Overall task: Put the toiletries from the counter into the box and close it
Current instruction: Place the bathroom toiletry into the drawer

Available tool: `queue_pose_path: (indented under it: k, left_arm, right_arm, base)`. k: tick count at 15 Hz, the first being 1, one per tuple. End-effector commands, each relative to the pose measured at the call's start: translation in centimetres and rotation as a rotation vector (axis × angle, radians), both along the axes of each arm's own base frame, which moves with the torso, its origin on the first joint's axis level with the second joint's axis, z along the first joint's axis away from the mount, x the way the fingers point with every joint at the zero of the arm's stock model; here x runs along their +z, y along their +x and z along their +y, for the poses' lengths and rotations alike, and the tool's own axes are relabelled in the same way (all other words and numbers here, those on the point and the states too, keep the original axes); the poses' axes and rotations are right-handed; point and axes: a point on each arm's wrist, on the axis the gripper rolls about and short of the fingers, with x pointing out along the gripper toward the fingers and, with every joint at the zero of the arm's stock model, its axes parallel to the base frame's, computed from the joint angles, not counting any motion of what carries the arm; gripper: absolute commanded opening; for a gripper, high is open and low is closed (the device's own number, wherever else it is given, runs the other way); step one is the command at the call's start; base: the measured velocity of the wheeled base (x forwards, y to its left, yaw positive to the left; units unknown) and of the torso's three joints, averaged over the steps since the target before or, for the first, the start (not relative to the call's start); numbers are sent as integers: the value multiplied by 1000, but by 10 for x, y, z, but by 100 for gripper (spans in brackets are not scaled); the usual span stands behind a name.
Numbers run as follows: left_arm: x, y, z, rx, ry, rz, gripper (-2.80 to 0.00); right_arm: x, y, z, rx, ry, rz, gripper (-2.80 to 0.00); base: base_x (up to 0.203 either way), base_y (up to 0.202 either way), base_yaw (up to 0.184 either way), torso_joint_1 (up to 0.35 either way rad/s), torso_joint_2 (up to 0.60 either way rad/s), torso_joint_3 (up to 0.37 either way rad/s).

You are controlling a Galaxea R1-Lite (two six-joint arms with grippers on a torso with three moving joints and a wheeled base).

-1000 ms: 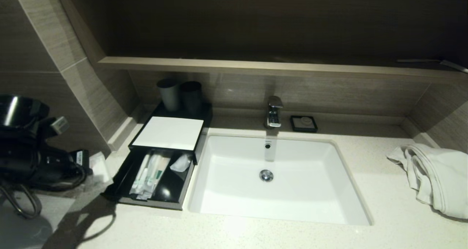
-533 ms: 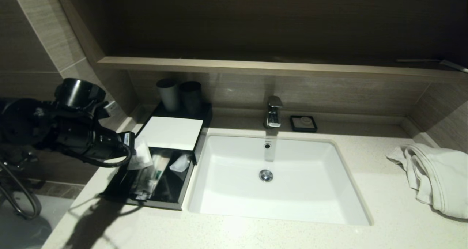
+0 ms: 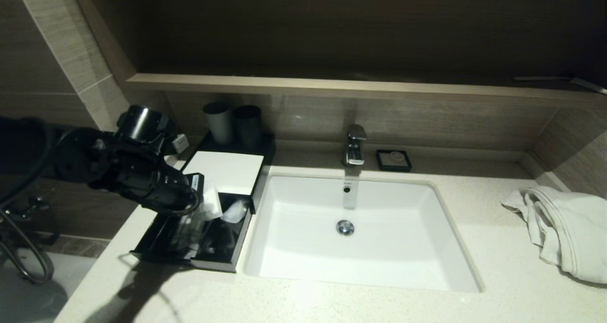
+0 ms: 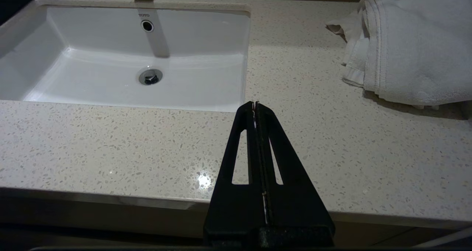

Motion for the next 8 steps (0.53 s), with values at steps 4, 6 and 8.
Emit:
queue_pose_path:
  k: [4,6,8]
  left_arm:
    - [-19,7,-6,-54,47,66,-280]
    - [-20,7,-6,-70,60,66,-280]
    - [-21,6,-6,-83,70,72,-280]
  right_arm:
    - [0,0,0,0,0,1,-280]
    - [0,0,0,0,0,0,-280]
    - [0,0,0,0,0,0,-280]
  base:
    - [0,0,0,0,0,0]
    - [0,0,0,0,0,0]
    - [0,0,0,0,0,0]
